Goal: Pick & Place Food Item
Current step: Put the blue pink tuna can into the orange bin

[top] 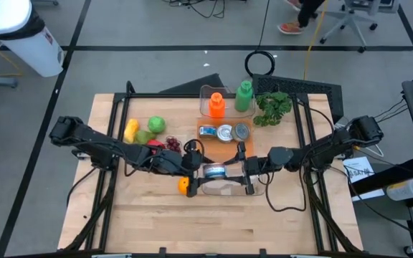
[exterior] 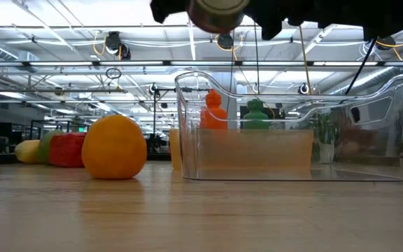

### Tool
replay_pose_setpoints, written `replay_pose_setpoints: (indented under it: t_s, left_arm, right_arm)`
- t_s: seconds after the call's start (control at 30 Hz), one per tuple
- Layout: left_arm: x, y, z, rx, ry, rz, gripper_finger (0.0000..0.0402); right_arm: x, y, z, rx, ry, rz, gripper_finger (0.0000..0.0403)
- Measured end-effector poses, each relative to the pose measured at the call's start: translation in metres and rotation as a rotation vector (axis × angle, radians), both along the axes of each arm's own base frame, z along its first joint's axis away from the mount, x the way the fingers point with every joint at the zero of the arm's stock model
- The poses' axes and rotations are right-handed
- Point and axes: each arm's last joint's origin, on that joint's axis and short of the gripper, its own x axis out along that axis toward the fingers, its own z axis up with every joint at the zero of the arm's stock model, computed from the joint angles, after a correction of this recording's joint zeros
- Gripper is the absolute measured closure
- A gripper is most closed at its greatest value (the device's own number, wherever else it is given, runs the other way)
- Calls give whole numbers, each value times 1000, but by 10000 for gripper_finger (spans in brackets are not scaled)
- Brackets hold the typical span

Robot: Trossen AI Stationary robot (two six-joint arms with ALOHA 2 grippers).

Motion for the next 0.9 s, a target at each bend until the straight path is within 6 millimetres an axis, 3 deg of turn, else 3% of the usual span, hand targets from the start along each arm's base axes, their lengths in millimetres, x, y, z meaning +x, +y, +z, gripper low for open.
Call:
replay_pose_setpoints:
  t_s: [0.17, 0.27, 0.4, 0.5, 0.7, 0.83, 0.9]
  left_arm:
    - [-33, 9, 38, -17, -60, -5, 46]
    - [-49, 11, 46, -1, -43, 10, 24]
    - [-52, 10, 45, 39, -34, 90, 7]
    - [-45, 10, 37, 63, -4, 128, 7]
    - [-30, 14, 18, 64, 61, 171, 17]
    - [-24, 19, 10, 55, 94, 197, 21]
    - [-24, 21, 10, 50, 99, 206, 18]
  right_arm:
    - [-6, -6, -2, -66, 105, -163, 209]
    - [-10, -13, -4, -165, 167, -347, 209]
    - [-12, -31, -12, -389, 288, -586, 209]
    - [-11, -52, -23, -520, 418, -652, 209]
    - [-8, -83, -45, -547, 580, -653, 209]
    - [-6, -90, -51, -542, 612, -604, 209]
    - [-6, -90, -52, -532, 607, -563, 186]
